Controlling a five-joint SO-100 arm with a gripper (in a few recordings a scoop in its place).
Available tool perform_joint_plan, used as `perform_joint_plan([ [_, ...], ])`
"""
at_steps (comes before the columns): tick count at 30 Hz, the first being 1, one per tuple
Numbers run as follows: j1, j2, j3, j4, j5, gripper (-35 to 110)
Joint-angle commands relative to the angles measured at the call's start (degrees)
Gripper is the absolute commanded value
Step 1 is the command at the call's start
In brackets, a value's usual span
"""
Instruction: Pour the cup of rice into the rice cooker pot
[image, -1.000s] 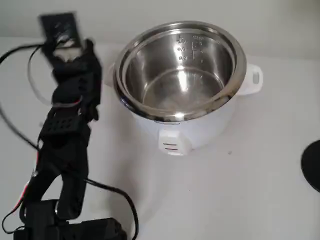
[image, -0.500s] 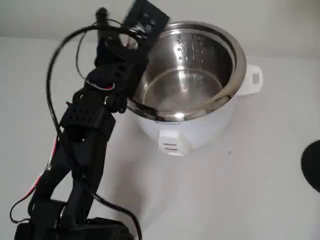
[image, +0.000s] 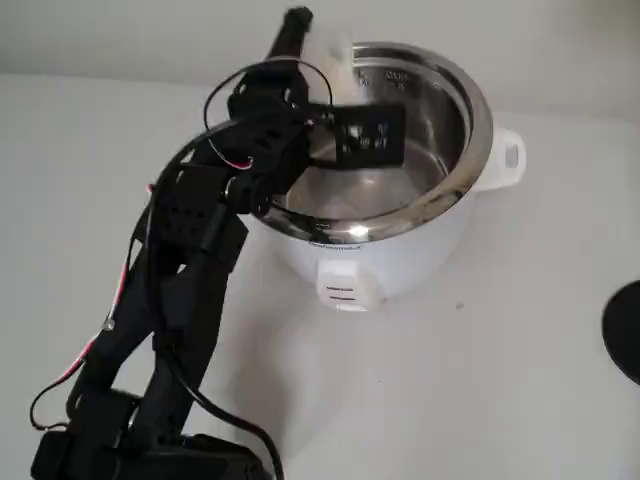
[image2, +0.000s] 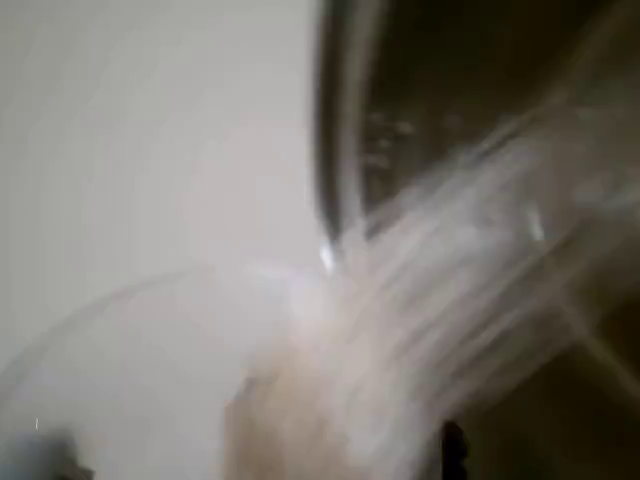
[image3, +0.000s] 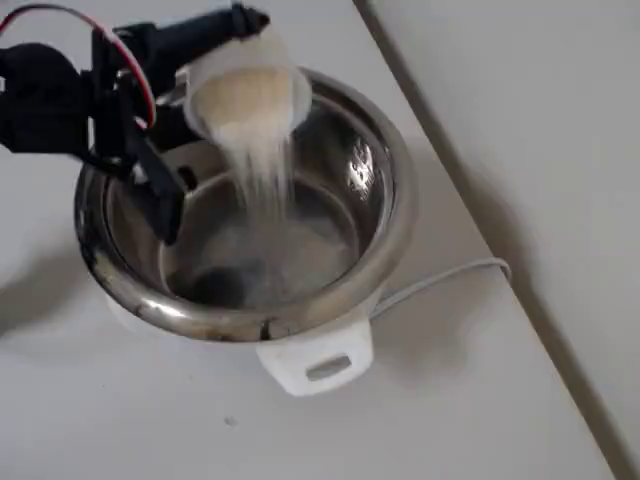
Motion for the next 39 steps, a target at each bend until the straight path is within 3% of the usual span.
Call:
perform_joint_plan([
  [1, -0.70, 4.57, -6.15, 0.53, 6.59, 24],
  [5, -2.37, 4.13, -6.33, 0.53, 8.00, 19],
  [10, -2.37, 2.72, -6.24, 0.09, 9.58, 1],
  [25, -2.55, 4.66, -6.94, -0.70, 2.55, 0],
  [39, -18.46, 5.89, -10.72, 1.14, -41.92, 0],
])
